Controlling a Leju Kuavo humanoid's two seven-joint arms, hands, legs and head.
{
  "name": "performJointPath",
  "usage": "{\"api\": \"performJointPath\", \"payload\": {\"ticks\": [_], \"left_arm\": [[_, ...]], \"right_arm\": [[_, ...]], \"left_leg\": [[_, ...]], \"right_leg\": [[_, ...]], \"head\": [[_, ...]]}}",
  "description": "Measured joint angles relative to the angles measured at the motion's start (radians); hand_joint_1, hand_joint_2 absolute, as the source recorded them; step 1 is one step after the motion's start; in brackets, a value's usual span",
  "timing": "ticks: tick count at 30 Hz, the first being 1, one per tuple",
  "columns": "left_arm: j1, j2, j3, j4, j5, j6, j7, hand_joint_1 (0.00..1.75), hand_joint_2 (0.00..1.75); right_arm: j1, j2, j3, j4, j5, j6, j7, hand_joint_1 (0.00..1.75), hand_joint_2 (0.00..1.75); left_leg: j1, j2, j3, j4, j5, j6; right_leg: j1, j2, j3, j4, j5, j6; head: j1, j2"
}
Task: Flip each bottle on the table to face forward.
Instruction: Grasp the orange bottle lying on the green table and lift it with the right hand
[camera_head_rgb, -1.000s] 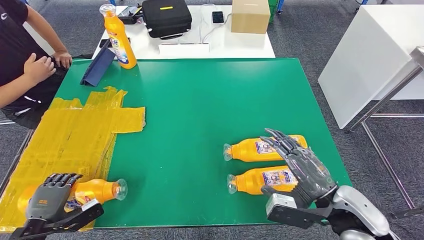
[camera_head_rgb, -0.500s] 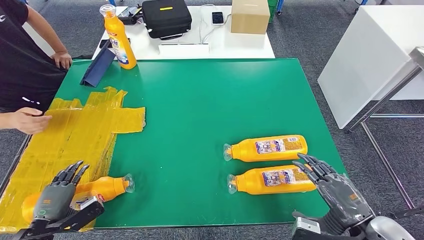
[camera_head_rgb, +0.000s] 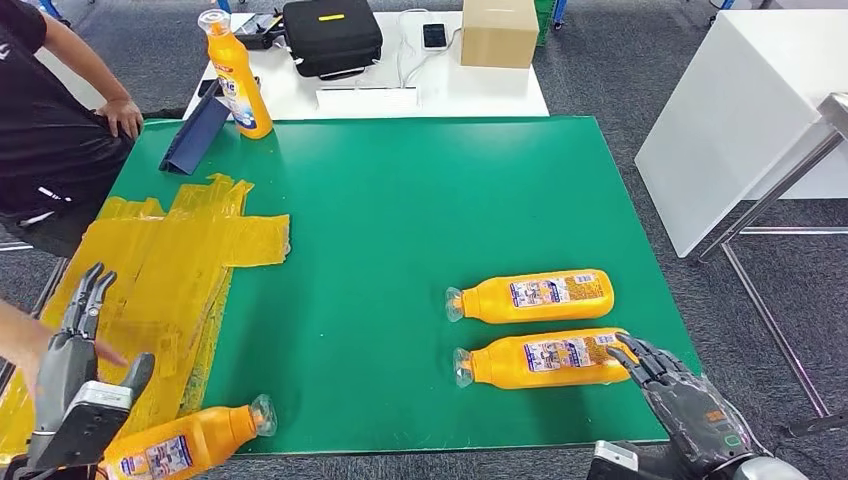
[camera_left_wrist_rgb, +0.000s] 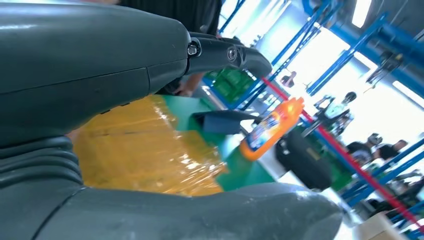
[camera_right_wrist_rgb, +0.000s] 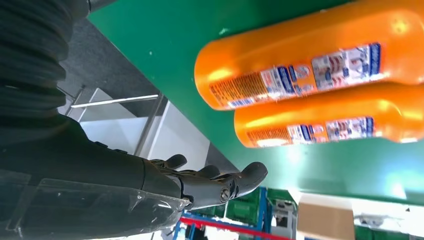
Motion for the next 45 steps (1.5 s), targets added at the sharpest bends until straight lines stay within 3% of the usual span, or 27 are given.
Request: {"api": "performJointPath", "payload": {"ticks": [6,15,32,45], "left_arm": [[0.0,-0.01,0.0,-0.048,0.084,-0.003,-0.017,0.0,0.0],[-0.003,-0.018,0.018,-0.131,0.337,-0.043,-0.063,0.0,0.0],[-0.023,-0.019,0.012,-0.179,0.347,-0.05,-0.08,0.0,0.0],[-0.061,-0.017,-0.034,-0.184,0.343,-0.034,-0.081,0.0,0.0]], "right_arm": [[-0.048,0.007,0.023,0.069,-0.003,0.036,0.005,0.0,1.75],[-0.149,0.04,0.052,0.18,0.009,0.089,-0.005,0.0,1.75],[-0.345,0.111,0.133,0.319,0.094,0.169,-0.038,0.0,1.75],[-0.473,0.155,0.256,0.452,0.136,0.25,-0.076,0.03,1.75]], "left_leg": [[0.0,0.0,0.0,0.0,0.0,0.0],[0.0,0.0,0.0,0.0,0.0,0.0],[0.0,0.0,0.001,0.0,0.001,0.0],[0.0,0.0,0.001,0.0,0.001,0.001]], "right_leg": [[0.0,0.0,0.0,0.0,0.0,0.0],[0.0,0.0,0.0,0.0,0.0,0.0],[0.0,0.0,0.001,0.0,0.0,0.0],[0.0,0.0,0.001,0.0,0.0,0.0]], "head": [[0.0,0.0],[0.0,0.0],[0.0,0.0],[0.0,0.0]]}}
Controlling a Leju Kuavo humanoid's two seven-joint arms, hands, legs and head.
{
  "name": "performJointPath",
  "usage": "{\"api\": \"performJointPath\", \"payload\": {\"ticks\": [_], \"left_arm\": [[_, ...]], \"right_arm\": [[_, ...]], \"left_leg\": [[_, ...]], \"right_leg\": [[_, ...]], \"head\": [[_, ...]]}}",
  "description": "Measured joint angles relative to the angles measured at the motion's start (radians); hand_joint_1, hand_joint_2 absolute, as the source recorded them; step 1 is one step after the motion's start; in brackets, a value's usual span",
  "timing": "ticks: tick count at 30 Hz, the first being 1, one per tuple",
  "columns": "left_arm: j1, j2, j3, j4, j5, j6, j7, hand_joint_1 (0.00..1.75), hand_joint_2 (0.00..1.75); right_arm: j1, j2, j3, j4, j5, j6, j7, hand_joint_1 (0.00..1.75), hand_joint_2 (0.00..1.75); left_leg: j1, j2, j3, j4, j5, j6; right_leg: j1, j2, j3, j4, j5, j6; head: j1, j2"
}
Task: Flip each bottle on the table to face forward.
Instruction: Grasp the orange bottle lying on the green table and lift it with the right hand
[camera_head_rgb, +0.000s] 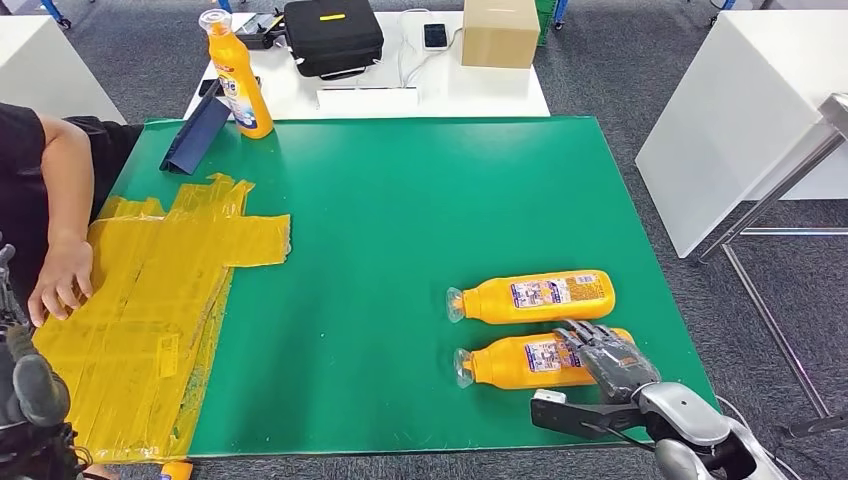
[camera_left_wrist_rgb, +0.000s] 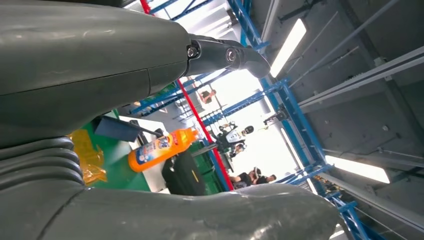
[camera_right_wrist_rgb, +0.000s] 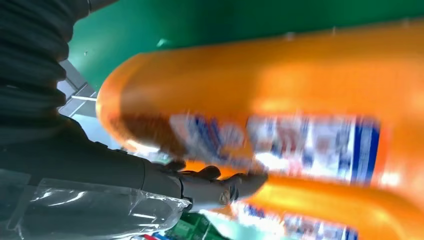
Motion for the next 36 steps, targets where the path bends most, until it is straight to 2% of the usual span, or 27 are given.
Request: {"api": "performJointPath", "payload": {"ticks": [1,4,5,13,24,28,32,36], "left_arm": [[-0.005,0.001,-0.005,0.0,0.0,0.001,0.005,0.0,0.0],[-0.031,0.006,-0.021,-0.004,0.002,0.003,0.036,0.0,0.0],[-0.038,0.009,-0.026,-0.005,0.003,0.005,0.044,0.0,0.0],[-0.071,0.028,-0.054,-0.005,0.02,0.018,0.056,0.0,0.0],[-0.078,0.036,-0.071,-0.005,0.042,0.018,0.065,0.0,0.0],[-0.058,0.036,-0.076,-0.005,0.142,-0.045,0.114,0.0,1.75],[-0.001,0.032,-0.077,-0.005,0.267,-0.134,0.15,0.0,1.75],[0.025,0.028,-0.077,-0.005,0.282,-0.146,0.154,0.0,1.75]], "right_arm": [[-0.009,0.0,0.014,0.012,0.006,0.011,0.0,0.26,1.75],[-0.039,0.0,0.062,0.042,0.02,0.057,0.009,1.53,1.75],[-0.045,-0.002,0.078,0.048,0.021,0.069,0.013,1.74,1.75],[-0.058,-0.044,0.161,0.069,0.028,0.083,0.028,1.75,1.75],[-0.059,-0.059,0.187,0.076,-0.021,0.057,0.058,1.75,1.75],[-0.047,-0.04,0.164,0.073,-0.134,-0.012,0.078,1.75,1.75],[-0.026,0.016,0.101,0.038,-0.26,-0.057,0.078,1.75,1.75],[-0.008,0.052,0.073,0.013,-0.276,-0.056,0.08,1.75,1.75]], "left_leg": [[0.0,0.0,0.0,0.0,0.0,0.0],[0.0,0.0,0.001,0.0,0.0,0.0],[0.0,0.0,0.002,0.0,0.0,0.0],[0.0,0.0,0.007,0.0,-0.003,0.0],[0.0,0.0,0.01,0.0,-0.003,0.0],[0.0,0.001,0.01,0.0,-0.003,0.0],[0.0,0.003,0.009,0.0,-0.003,0.0],[0.0,0.002,0.008,0.0,-0.002,0.001]], "right_leg": [[0.0,0.0,0.0,0.0,0.0,0.0],[0.0,0.0,0.0,0.0,0.0,0.0],[0.0,0.0,0.0,0.0,0.0,0.0],[0.0,0.0,-0.003,-0.001,-0.001,0.0],[0.0,0.0,0.0,-0.001,-0.001,0.0],[0.0,0.001,0.002,-0.001,-0.001,0.0],[0.0,0.002,0.007,-0.001,0.0,0.0],[0.0,0.002,0.002,-0.001,-0.001,0.0]], "head": [[0.0,0.0],[0.0,0.0],[0.0,0.0],[0.0,0.0],[0.0,0.0],[0.0,0.0],[0.0,0.0],[0.0,0.0]]}}
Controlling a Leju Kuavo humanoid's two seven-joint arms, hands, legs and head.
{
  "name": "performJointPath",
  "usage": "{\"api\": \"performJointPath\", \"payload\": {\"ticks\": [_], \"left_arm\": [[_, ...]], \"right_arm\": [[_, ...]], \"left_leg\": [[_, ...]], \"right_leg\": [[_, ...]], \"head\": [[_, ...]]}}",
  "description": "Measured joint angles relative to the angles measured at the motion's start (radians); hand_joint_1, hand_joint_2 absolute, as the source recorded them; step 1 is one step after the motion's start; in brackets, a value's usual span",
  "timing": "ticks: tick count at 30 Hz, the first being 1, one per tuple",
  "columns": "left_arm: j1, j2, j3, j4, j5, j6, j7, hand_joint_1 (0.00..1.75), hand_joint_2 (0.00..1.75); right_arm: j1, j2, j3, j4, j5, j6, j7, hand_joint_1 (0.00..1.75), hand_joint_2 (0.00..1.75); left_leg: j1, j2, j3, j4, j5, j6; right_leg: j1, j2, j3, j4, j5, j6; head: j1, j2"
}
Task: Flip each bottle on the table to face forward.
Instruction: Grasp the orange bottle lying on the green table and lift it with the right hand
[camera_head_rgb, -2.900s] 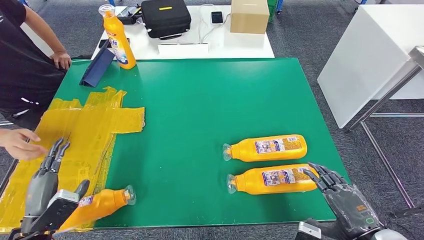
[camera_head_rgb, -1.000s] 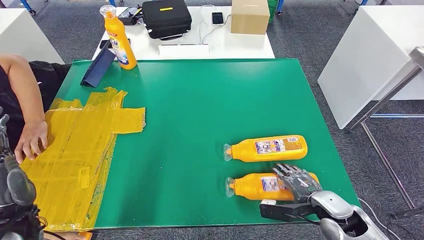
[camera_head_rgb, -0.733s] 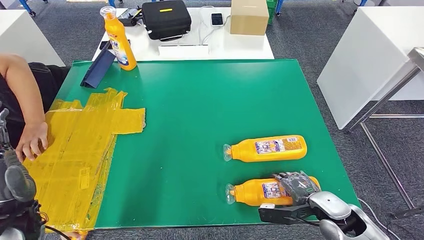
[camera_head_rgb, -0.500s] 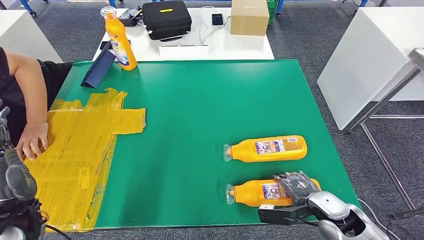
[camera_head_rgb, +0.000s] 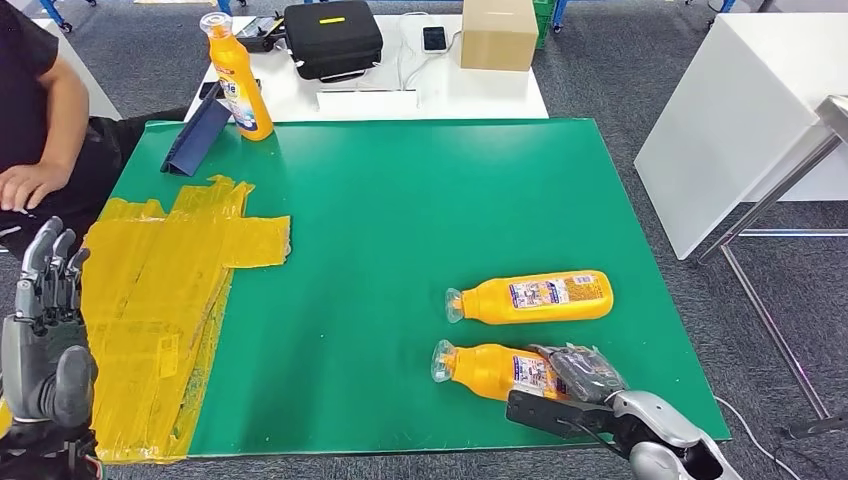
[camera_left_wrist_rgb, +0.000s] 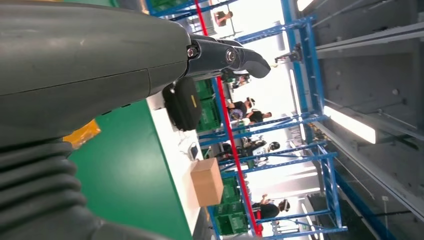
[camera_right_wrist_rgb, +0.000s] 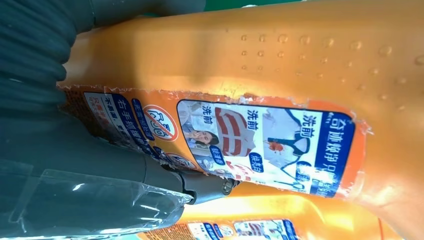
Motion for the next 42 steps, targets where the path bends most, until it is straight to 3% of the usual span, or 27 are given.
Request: {"api": "performJointPath", "payload": {"ticks": [13,42], "left_arm": [[0.014,-0.004,0.0,0.0,0.002,-0.001,0.001,0.0,1.75],[0.015,-0.005,0.0,0.0,0.002,-0.001,0.001,0.0,1.75]], "right_arm": [[0.02,0.034,-0.026,-0.014,-0.001,0.001,0.0,1.75,1.75],[0.021,0.046,-0.035,-0.015,-0.001,0.001,0.0,1.75,1.75]], "left_leg": [[0.0,-0.001,-0.004,0.0,0.001,0.0],[0.0,-0.001,-0.004,0.0,0.001,0.0]], "right_leg": [[0.0,-0.001,0.002,0.0,0.0,0.0],[0.0,-0.001,0.001,0.0,0.0,0.0]], "head": [[0.0,0.0],[0.0,0.0]]}}
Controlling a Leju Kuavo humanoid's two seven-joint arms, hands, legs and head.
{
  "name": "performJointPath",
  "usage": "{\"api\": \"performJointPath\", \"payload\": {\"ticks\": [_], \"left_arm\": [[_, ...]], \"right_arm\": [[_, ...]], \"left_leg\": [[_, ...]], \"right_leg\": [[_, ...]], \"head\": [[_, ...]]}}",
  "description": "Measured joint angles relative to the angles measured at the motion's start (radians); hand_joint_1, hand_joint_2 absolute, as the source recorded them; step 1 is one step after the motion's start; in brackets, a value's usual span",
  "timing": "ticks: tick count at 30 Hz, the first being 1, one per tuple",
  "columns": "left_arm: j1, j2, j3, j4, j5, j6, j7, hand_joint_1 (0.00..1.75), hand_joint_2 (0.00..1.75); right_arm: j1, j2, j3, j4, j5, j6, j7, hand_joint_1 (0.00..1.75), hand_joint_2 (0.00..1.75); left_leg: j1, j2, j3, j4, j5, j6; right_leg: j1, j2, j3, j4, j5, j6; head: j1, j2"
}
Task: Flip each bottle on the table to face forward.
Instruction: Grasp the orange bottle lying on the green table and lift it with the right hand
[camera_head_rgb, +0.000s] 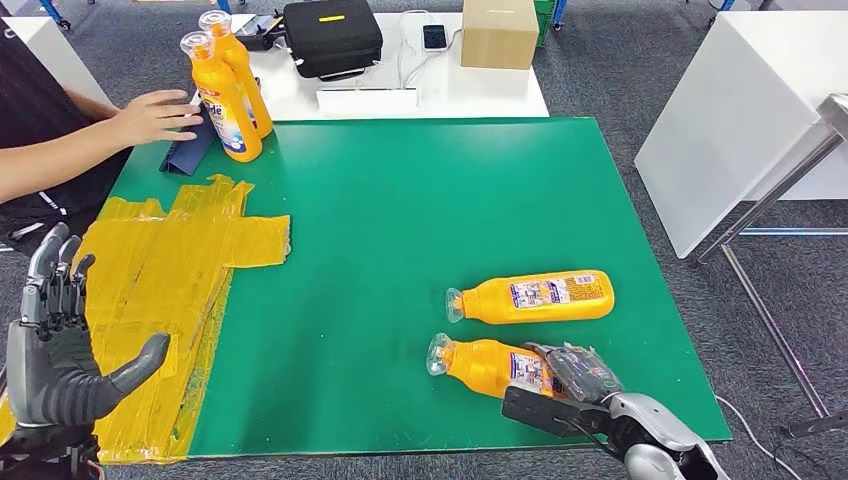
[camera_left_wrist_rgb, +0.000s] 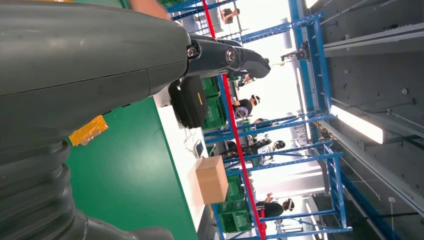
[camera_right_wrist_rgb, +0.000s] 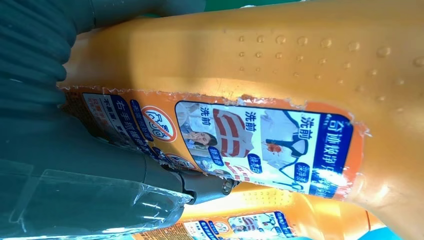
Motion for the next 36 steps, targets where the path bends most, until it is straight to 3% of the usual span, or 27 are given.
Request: {"api": "performJointPath", "payload": {"ticks": [36], "left_arm": [[0.001,-0.001,0.0,0.0,0.014,-0.011,0.013,0.0,1.75]], "right_arm": [[-0.003,0.002,0.0,-0.002,-0.011,0.002,-0.005,1.75,1.75]], "left_leg": [[0.0,0.0,-0.002,0.0,0.0,0.0]], "right_leg": [[0.0,0.0,0.001,0.0,0.0,0.0]], "head": [[0.0,0.0]]}}
